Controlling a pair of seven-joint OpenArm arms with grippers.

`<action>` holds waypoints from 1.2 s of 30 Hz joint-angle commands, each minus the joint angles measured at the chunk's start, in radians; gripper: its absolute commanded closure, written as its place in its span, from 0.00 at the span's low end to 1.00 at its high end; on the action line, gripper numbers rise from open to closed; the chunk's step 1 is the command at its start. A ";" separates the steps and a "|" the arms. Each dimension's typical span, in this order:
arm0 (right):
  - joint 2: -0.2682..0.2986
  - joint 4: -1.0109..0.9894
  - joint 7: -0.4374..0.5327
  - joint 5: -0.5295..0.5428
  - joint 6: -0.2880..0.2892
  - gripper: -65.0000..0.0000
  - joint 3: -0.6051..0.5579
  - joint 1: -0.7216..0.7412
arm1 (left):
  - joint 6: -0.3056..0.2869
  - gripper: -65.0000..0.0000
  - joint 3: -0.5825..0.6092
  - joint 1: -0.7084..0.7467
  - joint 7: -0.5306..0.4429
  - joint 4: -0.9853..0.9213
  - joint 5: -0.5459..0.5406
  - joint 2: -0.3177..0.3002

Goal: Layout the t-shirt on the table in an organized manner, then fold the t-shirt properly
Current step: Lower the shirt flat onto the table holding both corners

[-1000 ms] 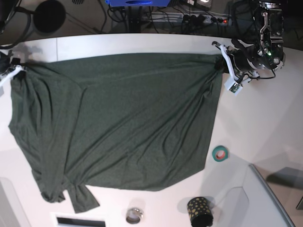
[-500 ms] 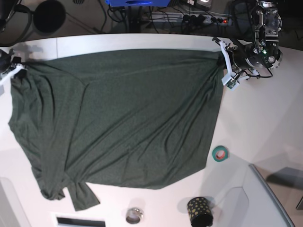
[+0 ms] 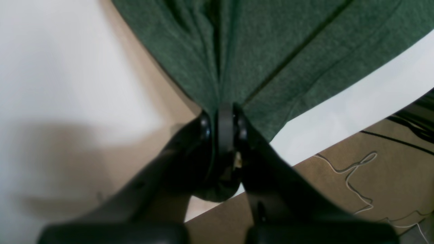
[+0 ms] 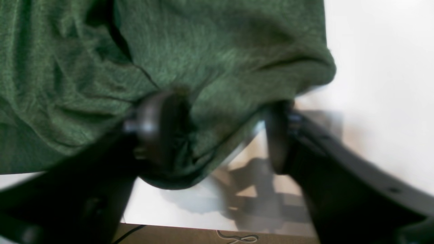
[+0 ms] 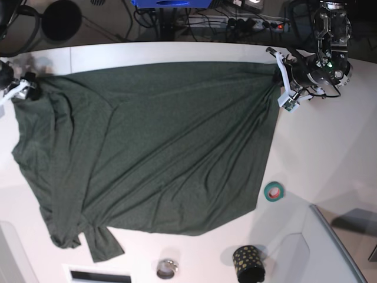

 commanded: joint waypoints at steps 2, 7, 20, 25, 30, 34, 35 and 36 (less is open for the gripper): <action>0.015 0.006 -0.017 -0.016 -0.029 0.37 0.056 0.001 | 0.005 1.00 -0.004 0.017 -0.003 0.054 -0.001 -0.013; -0.011 0.112 -0.012 -0.016 -0.092 0.37 0.109 -0.027 | 0.005 0.62 -0.004 0.051 0.008 0.149 -0.001 -0.013; -0.102 0.434 -0.053 -0.017 -0.089 0.38 0.094 -0.099 | 0.005 0.50 -0.016 0.055 0.123 0.279 -0.001 -0.009; -0.082 0.382 -0.006 -0.017 -0.089 0.87 -0.001 -0.093 | 0.005 0.88 -0.012 0.054 0.120 0.275 -0.001 0.045; -0.076 0.272 0.019 -0.017 -0.097 0.96 -0.064 -0.057 | 0.005 1.00 -0.013 0.049 0.117 0.232 -0.001 0.088; -0.065 0.190 0.022 -0.017 -0.097 0.99 -0.058 -0.034 | 0.005 1.00 -0.007 0.051 0.037 0.146 -0.001 0.089; -0.058 0.186 0.033 -0.017 -0.097 0.99 -0.061 -0.039 | 0.005 1.00 -0.012 0.054 0.011 0.124 -0.001 0.089; -0.051 0.180 0.048 -0.017 -0.097 0.99 -0.063 -0.042 | 0.005 1.00 -0.013 0.054 -0.009 0.097 -0.001 0.089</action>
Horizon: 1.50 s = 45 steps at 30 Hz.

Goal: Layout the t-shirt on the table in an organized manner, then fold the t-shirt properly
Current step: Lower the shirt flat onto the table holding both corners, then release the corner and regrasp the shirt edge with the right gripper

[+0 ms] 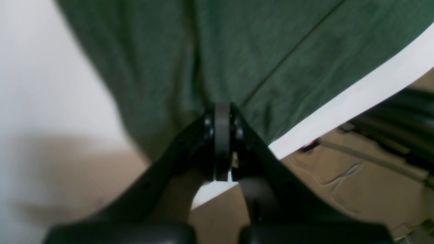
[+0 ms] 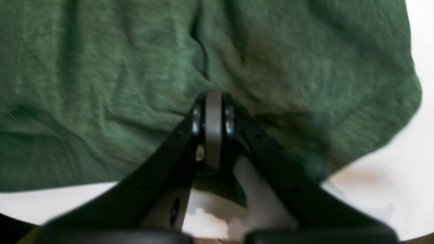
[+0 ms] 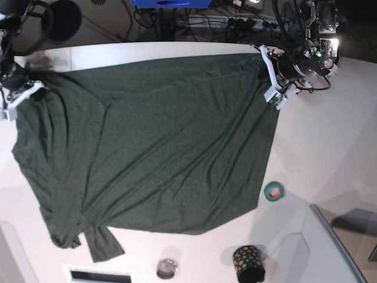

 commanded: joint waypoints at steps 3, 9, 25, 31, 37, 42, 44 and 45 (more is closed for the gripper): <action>0.028 -0.010 0.048 -0.033 -0.001 0.99 0.010 -0.006 | -0.001 1.00 -0.007 0.003 -0.041 -0.054 -0.003 -0.017; -0.003 -0.014 0.070 -0.203 -0.001 0.99 0.013 -0.006 | -0.001 1.00 -0.009 -0.001 -0.075 -0.105 -0.003 -0.017; -0.078 0.409 0.065 -0.396 0.181 0.88 -0.241 -0.076 | -0.001 1.00 -0.494 0.050 -0.066 0.012 -0.003 -0.060; -0.195 0.408 0.068 -0.613 0.085 0.53 -0.443 -0.032 | -0.001 1.00 -0.566 0.052 -0.066 -0.033 -0.003 -0.052; -0.265 0.337 0.062 -0.674 0.080 0.40 -0.460 0.010 | -0.001 1.00 -0.681 0.052 -0.074 -0.126 -0.003 -0.063; -0.290 0.291 0.070 -0.674 -0.024 0.40 -0.425 0.022 | -0.001 1.00 -0.725 0.073 -0.074 -0.155 -0.006 -0.092; -0.295 0.291 0.070 -0.673 -0.043 0.40 -0.420 0.024 | -0.001 1.00 -0.725 0.079 -0.074 -0.155 -0.003 -0.095; -0.296 0.289 0.070 -0.671 -0.044 0.40 -0.420 0.025 | -0.001 1.00 -0.725 0.079 -0.074 -0.155 -0.003 -0.095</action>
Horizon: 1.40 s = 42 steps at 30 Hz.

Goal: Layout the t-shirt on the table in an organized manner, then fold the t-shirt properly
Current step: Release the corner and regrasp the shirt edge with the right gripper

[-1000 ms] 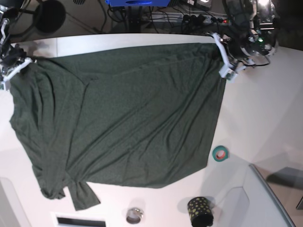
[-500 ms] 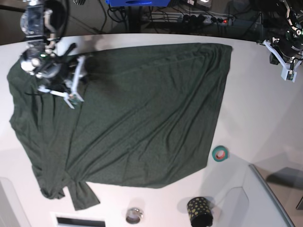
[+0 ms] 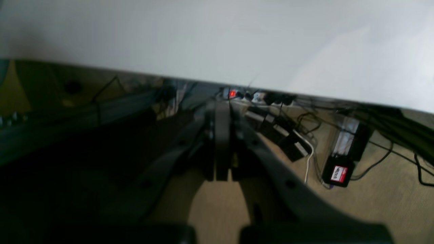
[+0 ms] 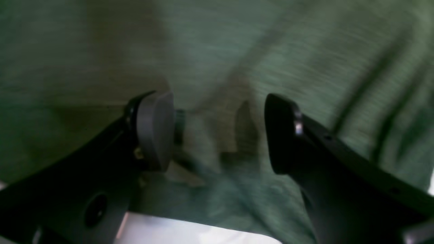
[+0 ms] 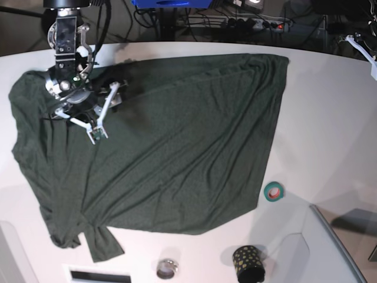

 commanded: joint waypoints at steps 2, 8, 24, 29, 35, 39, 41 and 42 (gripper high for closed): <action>-0.022 0.003 0.014 0.012 0.006 0.40 -0.001 0.028 | 0.002 1.00 -0.006 0.003 -0.015 0.015 -0.005 -0.018; -0.050 -0.074 0.014 0.012 0.003 0.40 0.085 0.080 | 0.002 1.00 -0.001 0.005 -0.015 0.015 -0.005 -0.013; -0.047 -0.108 0.006 0.012 0.003 0.98 0.111 0.090 | 0.002 1.00 0.000 0.003 -0.015 0.013 -0.005 -0.013; -0.051 -0.062 0.006 0.012 0.003 1.00 0.111 0.051 | 0.002 1.00 0.000 0.003 -0.015 0.013 -0.005 -0.013; -0.053 0.087 0.005 0.012 0.003 1.00 0.111 -0.050 | 0.002 1.00 0.000 -0.003 -0.015 0.013 -0.005 -0.013; -0.053 0.115 -0.029 0.012 0.008 1.00 0.113 -0.087 | 0.002 1.00 0.026 -0.006 -0.015 0.013 -0.005 -0.015; -0.053 0.115 -0.032 0.012 0.010 1.00 0.134 -0.091 | 0.002 1.00 0.071 -0.006 -0.015 0.015 -0.005 -0.018; -0.054 0.115 -0.032 0.012 0.010 1.00 0.145 -0.098 | 0.002 1.00 0.091 -0.006 -0.015 0.018 -0.005 -0.018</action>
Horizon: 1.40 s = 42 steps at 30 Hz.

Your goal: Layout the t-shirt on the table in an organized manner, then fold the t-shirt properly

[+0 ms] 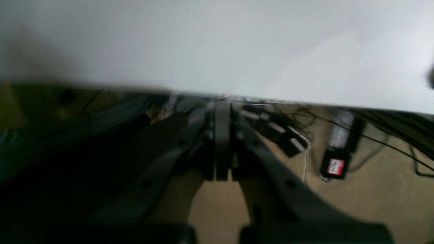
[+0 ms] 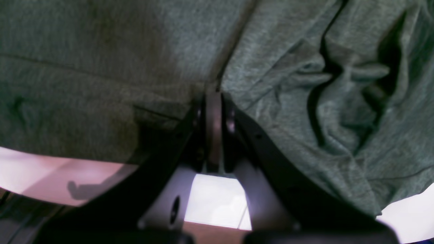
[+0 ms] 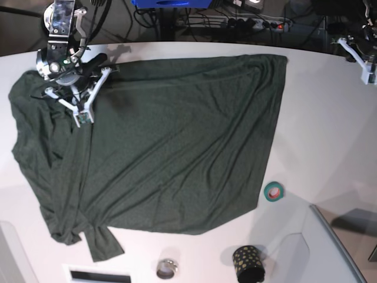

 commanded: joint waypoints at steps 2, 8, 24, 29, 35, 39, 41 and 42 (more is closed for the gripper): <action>0.000 0.041 0.008 -0.002 -0.003 1.00 0.011 -0.003 | -0.001 1.00 0.022 0.004 -0.013 0.024 -0.004 -0.018; -0.012 0.131 0.007 -0.002 -0.003 1.00 0.013 -0.068 | -0.001 1.00 0.118 -0.088 -0.008 0.025 -0.004 -0.014; -0.036 0.193 0.007 0.078 -0.009 1.00 0.114 -0.240 | -0.001 1.00 0.526 -0.350 -0.005 0.018 -0.004 0.051; -0.036 0.193 0.007 0.080 -0.009 1.00 0.157 -0.272 | -0.001 1.00 0.619 -0.393 -0.005 0.015 -0.004 0.072; -0.040 0.193 -0.058 0.127 -0.009 1.00 0.152 -0.272 | -0.001 1.00 0.689 -0.421 -0.010 0.013 -0.005 0.101; -0.040 0.193 -0.079 0.204 -0.009 1.00 0.152 -0.278 | -0.001 1.00 0.692 -0.422 -0.008 0.013 -0.005 0.108; -0.040 0.193 -0.079 0.222 -0.009 1.00 0.151 -0.283 | -0.001 1.00 0.692 -0.422 -0.008 0.013 -0.005 0.108; -0.040 0.193 -0.079 0.233 -0.009 1.00 0.149 -0.284 | -0.001 1.00 0.692 -0.422 -0.008 0.013 -0.005 0.108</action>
